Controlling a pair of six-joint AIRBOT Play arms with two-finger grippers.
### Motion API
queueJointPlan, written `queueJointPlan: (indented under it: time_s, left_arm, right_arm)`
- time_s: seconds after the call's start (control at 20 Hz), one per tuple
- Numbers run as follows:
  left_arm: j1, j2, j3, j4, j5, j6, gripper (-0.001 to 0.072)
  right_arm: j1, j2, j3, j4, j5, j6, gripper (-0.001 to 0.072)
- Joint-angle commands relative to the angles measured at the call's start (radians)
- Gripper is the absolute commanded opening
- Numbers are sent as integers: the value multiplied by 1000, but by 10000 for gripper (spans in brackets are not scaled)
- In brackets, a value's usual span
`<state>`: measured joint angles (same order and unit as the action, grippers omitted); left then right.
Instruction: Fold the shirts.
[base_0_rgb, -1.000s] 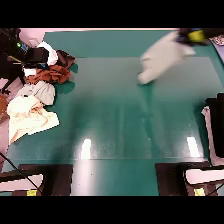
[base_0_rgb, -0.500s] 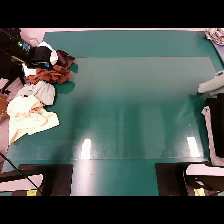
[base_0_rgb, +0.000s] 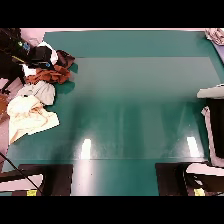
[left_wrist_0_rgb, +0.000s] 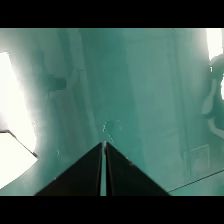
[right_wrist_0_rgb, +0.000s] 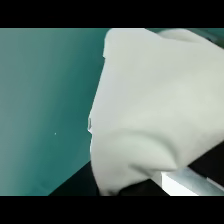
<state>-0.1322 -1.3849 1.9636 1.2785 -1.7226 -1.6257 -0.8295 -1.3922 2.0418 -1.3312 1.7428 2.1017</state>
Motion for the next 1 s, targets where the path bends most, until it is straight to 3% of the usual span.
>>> queueJointPlan:
  time_s: [0.0, 0.2, 0.35, 0.55, 0.75, 0.9, 0.95]
  left_arm:
    - [0, 0, 0, -1, 2, 2, 59]
    - [0, 0, 0, -1, 6, 3, 59]
    - [0, 0, 0, -1, 4, 4, 59]
    - [0, 0, 0, -4, 4, 10, 59]
    - [0, 0, 0, -4, 3, 10, 59]
    - [0, 0, 0, -4, 2, 10, 59]
    - [0, 0, 0, -4, 2, 11, 59]
  right_arm:
    - [-7, 74, -27, -19, 89, 127, 26]
    - [-7, 185, -166, -188, 89, 185, 25]
    - [-7, 234, -307, -352, 77, 150, 26]
    - [-7, 300, -522, -555, -75, 89, 26]
    - [-7, 332, -784, -575, -174, 89, 29]
    - [-7, 321, -912, -590, -146, 83, 36]
    - [-7, 317, -930, -613, -121, 56, 106]
